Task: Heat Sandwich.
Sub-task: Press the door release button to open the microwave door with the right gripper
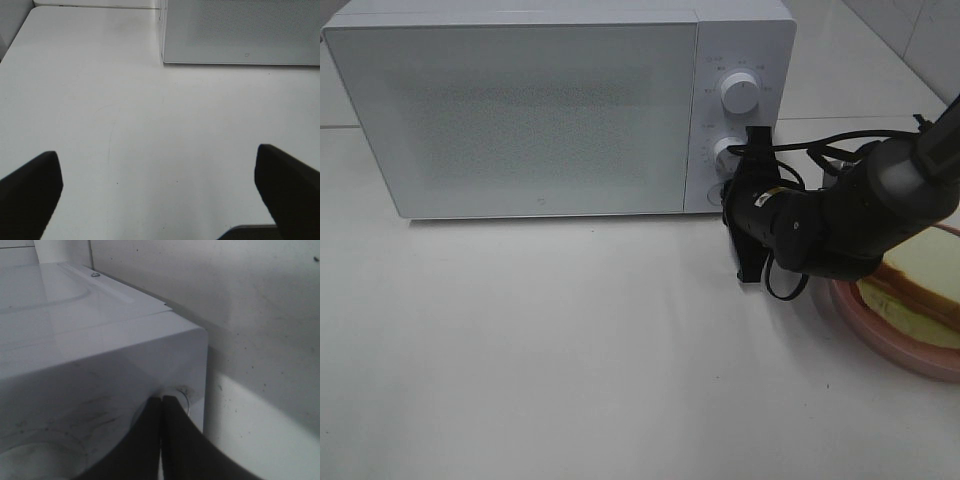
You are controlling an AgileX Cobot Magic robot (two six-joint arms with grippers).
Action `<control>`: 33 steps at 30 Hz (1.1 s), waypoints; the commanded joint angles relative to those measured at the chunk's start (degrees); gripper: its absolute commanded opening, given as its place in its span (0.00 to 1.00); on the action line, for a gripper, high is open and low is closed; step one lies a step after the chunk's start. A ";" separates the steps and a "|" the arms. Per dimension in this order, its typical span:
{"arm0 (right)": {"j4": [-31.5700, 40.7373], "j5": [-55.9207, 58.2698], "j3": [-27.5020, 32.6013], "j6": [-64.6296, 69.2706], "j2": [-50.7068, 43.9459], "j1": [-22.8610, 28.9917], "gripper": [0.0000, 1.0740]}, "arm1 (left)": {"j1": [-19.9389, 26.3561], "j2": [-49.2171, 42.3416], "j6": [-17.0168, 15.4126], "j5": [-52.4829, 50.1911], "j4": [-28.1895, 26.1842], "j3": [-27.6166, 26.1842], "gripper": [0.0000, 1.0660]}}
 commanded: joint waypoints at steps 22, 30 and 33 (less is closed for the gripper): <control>2.06 -6.99 -5.90 -0.69 2.46 -0.46 0.00 | -0.17 -1.26 -0.34 -0.63 0.11 0.00 0.92; 4.53 -12.61 -8.65 -2.81 3.78 -0.46 0.00 | -0.17 -1.26 -0.34 -0.63 0.11 0.00 0.92; 5.10 -15.30 -10.08 -3.55 4.35 -0.46 0.00 | -0.17 -1.26 -0.34 -0.63 0.11 0.00 0.92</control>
